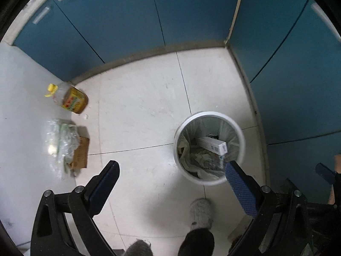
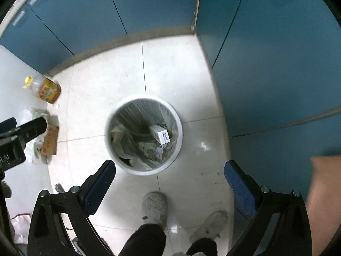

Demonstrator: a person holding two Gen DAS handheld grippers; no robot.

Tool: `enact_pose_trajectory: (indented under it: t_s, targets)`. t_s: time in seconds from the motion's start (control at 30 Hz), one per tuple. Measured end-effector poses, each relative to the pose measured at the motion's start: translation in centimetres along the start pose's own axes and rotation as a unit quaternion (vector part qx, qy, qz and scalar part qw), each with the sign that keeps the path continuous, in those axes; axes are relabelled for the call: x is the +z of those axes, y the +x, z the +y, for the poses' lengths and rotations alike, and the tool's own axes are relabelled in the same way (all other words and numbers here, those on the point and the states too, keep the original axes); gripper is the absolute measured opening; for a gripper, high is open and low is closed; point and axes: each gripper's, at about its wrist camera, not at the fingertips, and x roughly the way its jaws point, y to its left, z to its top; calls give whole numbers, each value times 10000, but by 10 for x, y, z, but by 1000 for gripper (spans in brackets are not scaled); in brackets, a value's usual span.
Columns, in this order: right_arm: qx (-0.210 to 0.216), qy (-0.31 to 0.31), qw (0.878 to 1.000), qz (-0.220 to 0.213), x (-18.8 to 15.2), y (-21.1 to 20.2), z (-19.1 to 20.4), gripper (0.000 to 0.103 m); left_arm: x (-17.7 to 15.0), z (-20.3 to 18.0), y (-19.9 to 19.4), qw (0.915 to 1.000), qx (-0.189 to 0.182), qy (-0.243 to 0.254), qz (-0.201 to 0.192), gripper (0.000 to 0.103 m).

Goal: Collect trash
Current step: 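Carry both items over the wastebasket and open both tools to drop them, then grasp the red packet with the left tool while the right tool grasps the medicine box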

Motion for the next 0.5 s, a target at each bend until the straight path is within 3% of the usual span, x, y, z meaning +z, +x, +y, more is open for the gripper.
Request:
enact_pose_trajectory:
  t_s: [0.27,0.5]
  targets:
    - [-41,-64,9971,-754,-15,-202,-18,103,-17,9,-164,9981,-135,-120,-583,101]
    - [27,-102,9932,-1162,-35,-340,-23,103,-40,22,-264,9955,-360,-306,-826,101]
